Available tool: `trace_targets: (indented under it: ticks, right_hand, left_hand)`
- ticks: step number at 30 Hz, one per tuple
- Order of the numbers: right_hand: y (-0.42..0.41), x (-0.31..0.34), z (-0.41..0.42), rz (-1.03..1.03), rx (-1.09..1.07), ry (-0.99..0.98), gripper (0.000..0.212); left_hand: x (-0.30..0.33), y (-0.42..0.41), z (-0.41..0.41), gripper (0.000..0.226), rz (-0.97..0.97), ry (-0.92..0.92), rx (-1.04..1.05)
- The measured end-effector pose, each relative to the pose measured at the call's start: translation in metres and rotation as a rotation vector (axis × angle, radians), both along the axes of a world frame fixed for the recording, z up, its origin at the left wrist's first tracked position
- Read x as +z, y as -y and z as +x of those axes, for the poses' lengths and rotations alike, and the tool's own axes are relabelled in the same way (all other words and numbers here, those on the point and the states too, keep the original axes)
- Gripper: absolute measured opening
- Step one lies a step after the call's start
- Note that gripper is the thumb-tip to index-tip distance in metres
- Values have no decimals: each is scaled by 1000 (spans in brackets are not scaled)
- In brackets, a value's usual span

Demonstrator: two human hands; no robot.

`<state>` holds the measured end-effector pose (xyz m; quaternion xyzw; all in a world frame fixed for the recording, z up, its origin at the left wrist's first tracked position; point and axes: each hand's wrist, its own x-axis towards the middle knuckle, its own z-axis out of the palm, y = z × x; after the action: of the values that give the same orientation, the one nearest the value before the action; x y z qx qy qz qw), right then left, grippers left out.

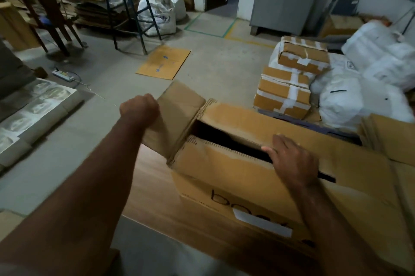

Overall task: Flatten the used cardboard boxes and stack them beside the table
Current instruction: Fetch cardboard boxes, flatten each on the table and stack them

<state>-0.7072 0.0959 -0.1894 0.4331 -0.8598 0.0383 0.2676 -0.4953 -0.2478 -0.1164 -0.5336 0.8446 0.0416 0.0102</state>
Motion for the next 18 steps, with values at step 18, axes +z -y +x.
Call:
trace_targets:
  ticks: [18]
  right_hand:
    - [27, 40, 53, 260, -260, 754, 36]
  left_hand:
    - [-78, -56, -21, 47, 631, -613, -360]
